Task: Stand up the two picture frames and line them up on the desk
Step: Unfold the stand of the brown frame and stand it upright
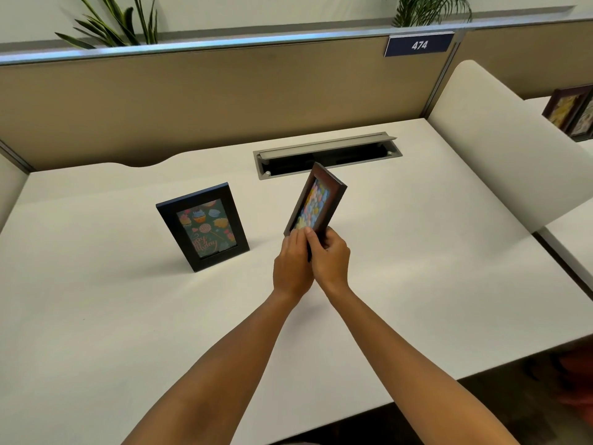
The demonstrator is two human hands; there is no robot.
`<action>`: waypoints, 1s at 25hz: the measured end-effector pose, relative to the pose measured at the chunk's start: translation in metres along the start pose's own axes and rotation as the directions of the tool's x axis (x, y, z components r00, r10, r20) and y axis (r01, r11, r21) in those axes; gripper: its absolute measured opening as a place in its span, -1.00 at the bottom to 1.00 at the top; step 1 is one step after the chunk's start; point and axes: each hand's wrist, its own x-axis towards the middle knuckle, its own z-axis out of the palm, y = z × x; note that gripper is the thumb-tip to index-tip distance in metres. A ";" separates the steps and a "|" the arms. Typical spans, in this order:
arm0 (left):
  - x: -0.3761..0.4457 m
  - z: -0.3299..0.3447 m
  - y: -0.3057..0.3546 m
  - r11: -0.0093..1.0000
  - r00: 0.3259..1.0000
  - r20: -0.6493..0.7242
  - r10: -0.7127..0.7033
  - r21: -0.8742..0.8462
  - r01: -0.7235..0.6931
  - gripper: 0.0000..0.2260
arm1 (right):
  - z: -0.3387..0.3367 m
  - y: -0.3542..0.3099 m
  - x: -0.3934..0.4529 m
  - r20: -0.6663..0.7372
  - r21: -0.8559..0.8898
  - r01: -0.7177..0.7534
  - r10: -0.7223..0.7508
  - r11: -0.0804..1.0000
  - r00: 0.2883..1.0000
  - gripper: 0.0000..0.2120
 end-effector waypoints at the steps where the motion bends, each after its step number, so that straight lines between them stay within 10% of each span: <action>1: 0.000 0.000 -0.001 1.000 1.000 0.009 -0.001 -0.014 0.001 -0.51 | 0.001 0.000 0.002 -0.011 0.005 -0.009 0.009 1.000 1.000 -0.73; 25: 0.007 0.004 -0.060 0.811 0.885 0.287 -0.368 -0.367 0.456 0.06 | -0.019 0.023 0.066 0.487 0.013 -0.102 0.083 0.995 0.869 -0.59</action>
